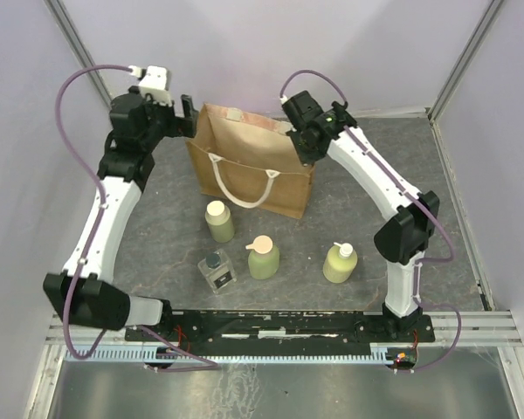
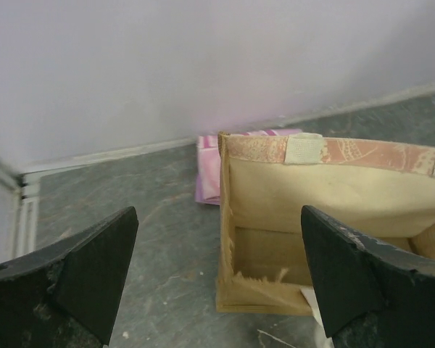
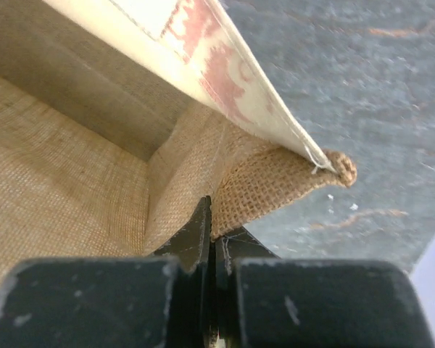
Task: Place the personal care products into the canvas bag
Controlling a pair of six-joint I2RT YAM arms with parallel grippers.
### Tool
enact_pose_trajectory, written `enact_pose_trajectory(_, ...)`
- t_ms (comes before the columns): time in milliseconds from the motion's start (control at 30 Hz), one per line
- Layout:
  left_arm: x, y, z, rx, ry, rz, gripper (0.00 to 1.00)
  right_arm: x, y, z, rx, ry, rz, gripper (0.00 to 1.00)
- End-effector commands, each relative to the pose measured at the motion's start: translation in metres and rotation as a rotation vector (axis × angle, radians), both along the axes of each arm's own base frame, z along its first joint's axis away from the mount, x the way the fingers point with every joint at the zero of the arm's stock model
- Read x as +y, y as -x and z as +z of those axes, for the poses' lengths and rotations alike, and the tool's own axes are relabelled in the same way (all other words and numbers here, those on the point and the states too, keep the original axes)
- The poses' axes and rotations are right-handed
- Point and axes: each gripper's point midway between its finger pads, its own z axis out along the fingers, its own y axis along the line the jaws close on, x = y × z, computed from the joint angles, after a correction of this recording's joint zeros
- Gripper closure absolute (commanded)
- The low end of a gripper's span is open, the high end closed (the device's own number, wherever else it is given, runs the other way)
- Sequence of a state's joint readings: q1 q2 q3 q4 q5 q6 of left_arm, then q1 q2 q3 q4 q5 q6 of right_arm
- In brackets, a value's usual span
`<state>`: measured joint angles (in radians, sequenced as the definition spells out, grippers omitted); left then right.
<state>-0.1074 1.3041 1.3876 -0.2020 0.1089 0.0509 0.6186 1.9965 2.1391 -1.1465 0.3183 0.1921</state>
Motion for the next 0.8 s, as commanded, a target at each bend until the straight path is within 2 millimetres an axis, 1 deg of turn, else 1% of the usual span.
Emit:
enact_pose_trajectory(0,-0.050,-0.011,-0.010,0.051,-0.076,-0.182,0.00,-0.063,0.019,0.022,0.009,0.115,0.010,1.00)
enact_pose_trajectory(33,-0.063,-0.015,-0.018,0.074,-0.090,-0.212,0.00,-0.075,0.022,0.019,0.018,0.133,0.004,1.00)
enact_pose_trajectory(67,-0.068,-0.017,-0.023,0.082,-0.100,-0.223,0.00,-0.079,0.023,0.018,0.023,0.139,0.005,1.00)
enact_pose_trajectory(100,-0.079,-0.018,-0.027,0.089,-0.108,-0.245,0.00,-0.088,0.024,0.016,0.032,0.147,0.004,1.00)
enact_pose_trajectory(200,-0.097,-0.021,-0.038,0.110,-0.132,-0.275,0.00,-0.106,0.030,0.009,0.046,0.185,0.026,1.00)
enact_pose_trajectory(267,-0.107,-0.022,-0.043,0.125,-0.134,-0.295,0.01,-0.118,0.033,0.011,0.039,0.190,0.026,1.00)
enact_pose_trajectory(400,-0.122,-0.022,-0.056,0.167,-0.126,-0.337,0.00,-0.132,0.043,0.005,0.058,0.191,0.053,1.00)
enact_pose_trajectory(500,-0.132,-0.023,-0.074,0.208,-0.145,-0.355,0.00,-0.140,0.049,0.002,0.069,0.207,0.066,1.00)
enact_pose_trajectory(600,-0.137,-0.022,-0.093,0.232,-0.183,-0.352,0.00,-0.145,0.052,0.003,0.070,0.208,0.062,1.00)
enact_pose_trajectory(700,-0.144,-0.021,-0.104,0.241,-0.199,-0.358,0.00,-0.150,0.055,0.004,0.069,0.214,0.046,0.96)
enact_pose_trajectory(767,-0.148,-0.020,-0.110,0.252,-0.199,-0.367,0.00,-0.154,0.055,0.006,0.062,0.221,0.028,0.90)
